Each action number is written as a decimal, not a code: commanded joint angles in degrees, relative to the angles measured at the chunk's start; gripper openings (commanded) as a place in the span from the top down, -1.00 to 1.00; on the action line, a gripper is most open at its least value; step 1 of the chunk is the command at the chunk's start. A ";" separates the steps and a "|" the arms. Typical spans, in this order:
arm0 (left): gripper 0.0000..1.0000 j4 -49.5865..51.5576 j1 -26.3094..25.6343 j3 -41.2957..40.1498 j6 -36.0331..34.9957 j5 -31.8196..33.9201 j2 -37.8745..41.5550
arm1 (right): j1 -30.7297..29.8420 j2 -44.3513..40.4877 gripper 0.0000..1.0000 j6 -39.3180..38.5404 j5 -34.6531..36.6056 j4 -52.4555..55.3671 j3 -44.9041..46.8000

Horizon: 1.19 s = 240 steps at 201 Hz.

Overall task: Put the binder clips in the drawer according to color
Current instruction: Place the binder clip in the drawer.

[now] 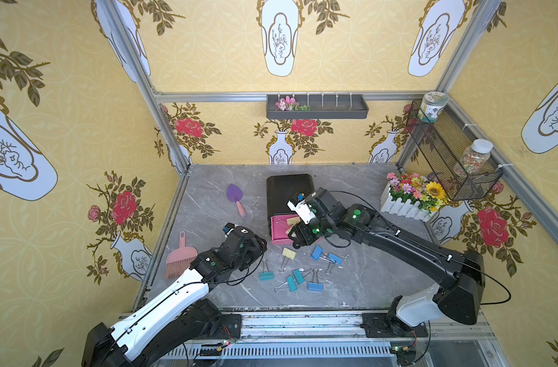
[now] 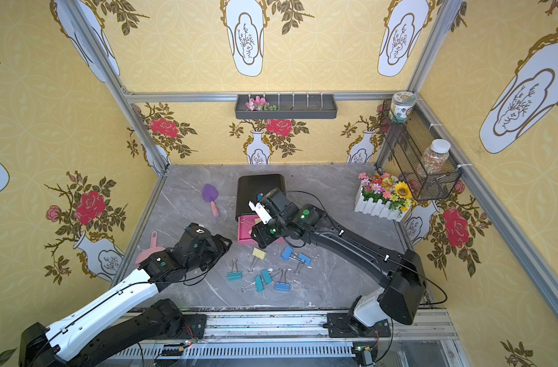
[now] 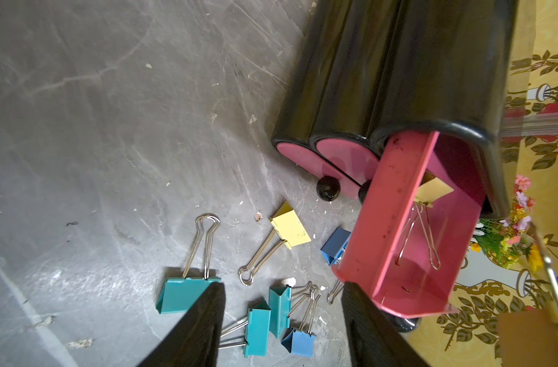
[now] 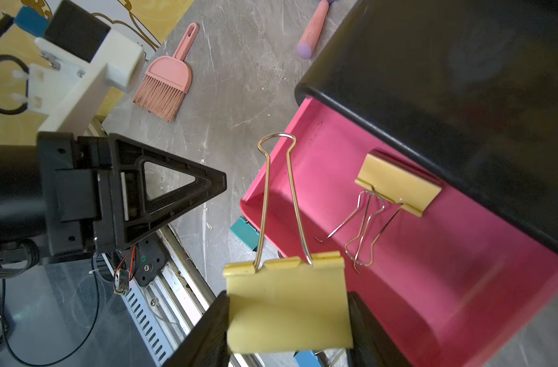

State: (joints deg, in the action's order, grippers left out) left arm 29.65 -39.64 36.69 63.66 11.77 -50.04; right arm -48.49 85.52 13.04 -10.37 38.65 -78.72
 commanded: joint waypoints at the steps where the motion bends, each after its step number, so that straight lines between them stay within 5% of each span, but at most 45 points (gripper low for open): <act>1: -0.29 -1.07 0.34 -0.88 0.54 -0.45 0.50 | 0.97 1.19 -0.10 -2.47 -1.23 -1.59 -1.47; 57: -0.29 -6.23 0.70 -5.56 3.74 -3.85 1.35 | 2.68 1.95 -0.21 -3.82 -2.35 -1.45 -2.23; 98: -0.29 -11.86 0.71 -8.73 6.56 -6.20 0.58 | 2.63 0.01 -0.60 -3.90 -1.37 -1.54 -1.97; 146: -0.29 -16.30 0.70 -12.49 8.65 -6.85 -0.21 | 3.45 -4.92 -0.77 -1.25 2.38 -2.81 0.02; 217: -0.11 -31.31 0.70 -21.85 16.82 -11.19 -2.02 | 7.27 -20.74 -0.16 11.06 3.56 -6.63 18.37; 240: -0.17 -35.95 0.57 -22.89 18.07 -12.43 -4.53 | 7.38 -26.98 -0.13 15.69 4.43 -9.07 25.65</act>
State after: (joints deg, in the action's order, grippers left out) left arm 0.71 -39.00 14.74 79.75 1.48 -52.51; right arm -41.19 63.16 22.44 -7.33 34.06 -58.15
